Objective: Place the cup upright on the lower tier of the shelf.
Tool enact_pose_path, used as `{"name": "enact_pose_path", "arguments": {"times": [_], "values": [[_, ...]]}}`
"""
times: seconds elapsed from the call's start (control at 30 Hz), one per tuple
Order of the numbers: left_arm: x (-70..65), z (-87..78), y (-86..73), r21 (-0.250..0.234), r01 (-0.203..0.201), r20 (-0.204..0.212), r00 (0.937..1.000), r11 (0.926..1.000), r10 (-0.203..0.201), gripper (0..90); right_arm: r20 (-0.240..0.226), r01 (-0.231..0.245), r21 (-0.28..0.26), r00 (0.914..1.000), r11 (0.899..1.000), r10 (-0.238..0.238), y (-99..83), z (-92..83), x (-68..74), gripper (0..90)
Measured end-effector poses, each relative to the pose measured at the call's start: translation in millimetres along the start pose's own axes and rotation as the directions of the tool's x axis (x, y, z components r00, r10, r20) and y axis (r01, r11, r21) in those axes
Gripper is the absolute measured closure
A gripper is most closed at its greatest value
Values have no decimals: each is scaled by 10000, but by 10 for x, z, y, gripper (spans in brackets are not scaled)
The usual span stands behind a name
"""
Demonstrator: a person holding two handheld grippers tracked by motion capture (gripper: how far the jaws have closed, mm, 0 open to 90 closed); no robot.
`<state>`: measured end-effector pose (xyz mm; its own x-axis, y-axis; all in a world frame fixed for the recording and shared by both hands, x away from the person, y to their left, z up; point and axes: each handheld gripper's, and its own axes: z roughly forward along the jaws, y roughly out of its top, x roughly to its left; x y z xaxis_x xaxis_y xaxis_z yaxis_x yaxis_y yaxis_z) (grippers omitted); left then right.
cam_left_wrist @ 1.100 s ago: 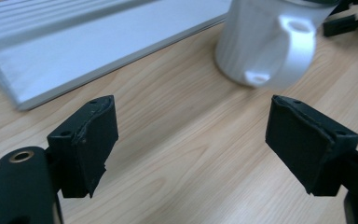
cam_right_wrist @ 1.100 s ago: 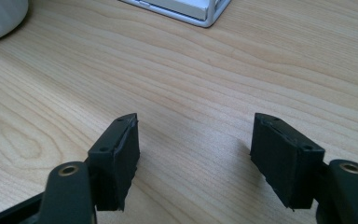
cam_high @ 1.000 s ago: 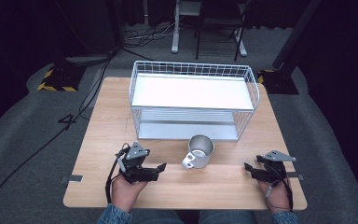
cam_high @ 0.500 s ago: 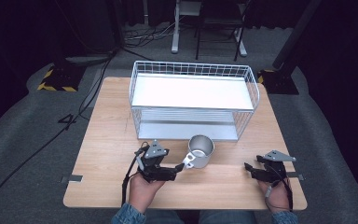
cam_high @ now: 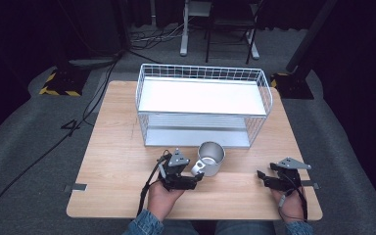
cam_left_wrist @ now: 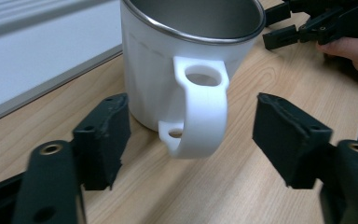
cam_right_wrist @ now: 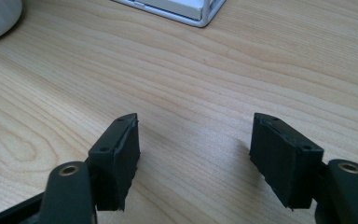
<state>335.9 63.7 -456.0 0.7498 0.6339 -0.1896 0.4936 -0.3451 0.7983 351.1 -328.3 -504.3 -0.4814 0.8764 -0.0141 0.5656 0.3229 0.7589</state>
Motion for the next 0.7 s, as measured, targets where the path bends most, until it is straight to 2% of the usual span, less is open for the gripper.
{"name": "enact_pose_path", "arguments": {"times": [0.17,0.37,0.7], "values": [[-30,36,15,47,-193,-29,9998,9998,193,465,45,36,-14,10000,10000,-36,-1,-1,3,333],[-55,70,22,293,-410,-178,9990,9987,416,596,54,20,-13,10000,10000,-20,-2,-4,3,335],[-61,32,27,218,-599,-445,9972,9980,608,695,104,25,-42,9999,10000,-25,-4,-5,6,337]]}}
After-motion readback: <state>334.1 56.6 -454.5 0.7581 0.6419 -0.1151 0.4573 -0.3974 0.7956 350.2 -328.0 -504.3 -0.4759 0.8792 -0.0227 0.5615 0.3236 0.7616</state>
